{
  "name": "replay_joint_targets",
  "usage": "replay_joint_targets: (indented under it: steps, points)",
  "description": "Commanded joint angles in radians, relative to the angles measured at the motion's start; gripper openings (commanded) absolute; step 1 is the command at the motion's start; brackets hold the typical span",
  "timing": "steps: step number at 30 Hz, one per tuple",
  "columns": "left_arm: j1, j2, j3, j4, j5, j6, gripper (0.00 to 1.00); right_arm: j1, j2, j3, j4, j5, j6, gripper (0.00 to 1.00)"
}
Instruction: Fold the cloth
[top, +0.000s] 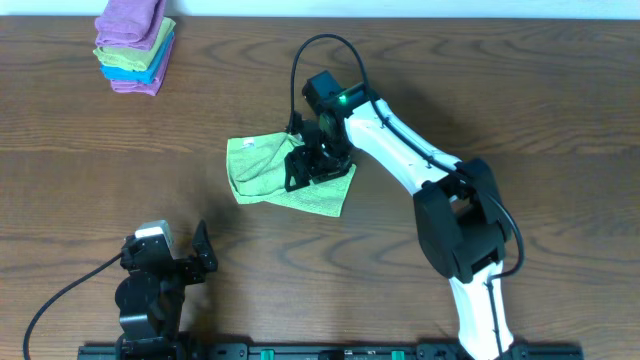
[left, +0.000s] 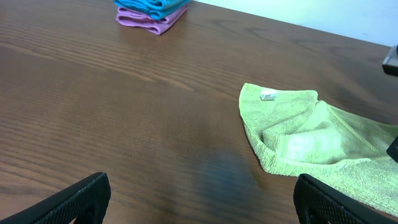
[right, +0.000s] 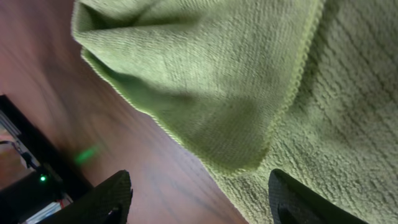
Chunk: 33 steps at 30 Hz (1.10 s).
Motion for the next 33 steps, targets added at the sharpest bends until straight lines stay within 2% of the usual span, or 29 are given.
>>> replay_joint_targets:
  steps: [1, 5, 7, 11, 12, 13, 17, 20, 25, 28, 31, 33]
  points:
    - [-0.004, -0.006, -0.017, -0.007, -0.011, -0.003, 0.95, -0.001, 0.05, -0.006, -0.002, -0.001, 0.032, 0.68]
    - [-0.004, -0.006, -0.017, -0.007, -0.011, -0.003, 0.95, -0.001, 0.059, -0.006, 0.032, -0.001, 0.032, 0.65]
    - [-0.004, -0.006, -0.017, -0.007, -0.011, -0.003, 0.95, -0.001, 0.059, -0.006, 0.053, 0.0, 0.032, 0.57]
    - [-0.004, -0.006, -0.017, -0.007, -0.011, -0.003, 0.95, -0.001, 0.06, -0.006, 0.077, 0.0, 0.04, 0.22]
    - [-0.004, -0.006, -0.017, -0.007, -0.011, -0.003, 0.95, -0.001, 0.06, -0.006, 0.084, 0.0, 0.04, 0.09]
    - [-0.004, -0.006, -0.017, -0.007, -0.011, -0.003, 0.95, -0.001, 0.06, -0.006, 0.088, 0.0, 0.043, 0.01]
    - [-0.004, -0.006, -0.017, -0.007, -0.011, -0.003, 0.95, -0.011, 0.059, 0.014, 0.086, 0.001, 0.063, 0.01]
    - [-0.004, -0.006, -0.017, -0.007, -0.011, -0.003, 0.95, -0.055, 0.058, 0.114, 0.028, 0.088, 0.062, 0.01]
    - [-0.004, -0.006, -0.017, -0.007, -0.011, -0.003, 0.95, -0.175, 0.058, 0.419, -0.176, 0.451, 0.117, 0.01]
    - [-0.004, -0.006, -0.017, -0.007, -0.011, -0.003, 0.95, -0.241, 0.058, 0.606, -0.246, 0.562, 0.134, 0.01]
    - [-0.004, -0.006, -0.017, -0.007, -0.011, -0.003, 0.95, -0.283, 0.058, 0.775, -0.253, 0.55, 0.13, 0.01]
    - [-0.004, -0.006, -0.017, -0.007, -0.011, -0.003, 0.95, -0.285, 0.058, 0.869, -0.235, 0.459, 0.075, 0.01]
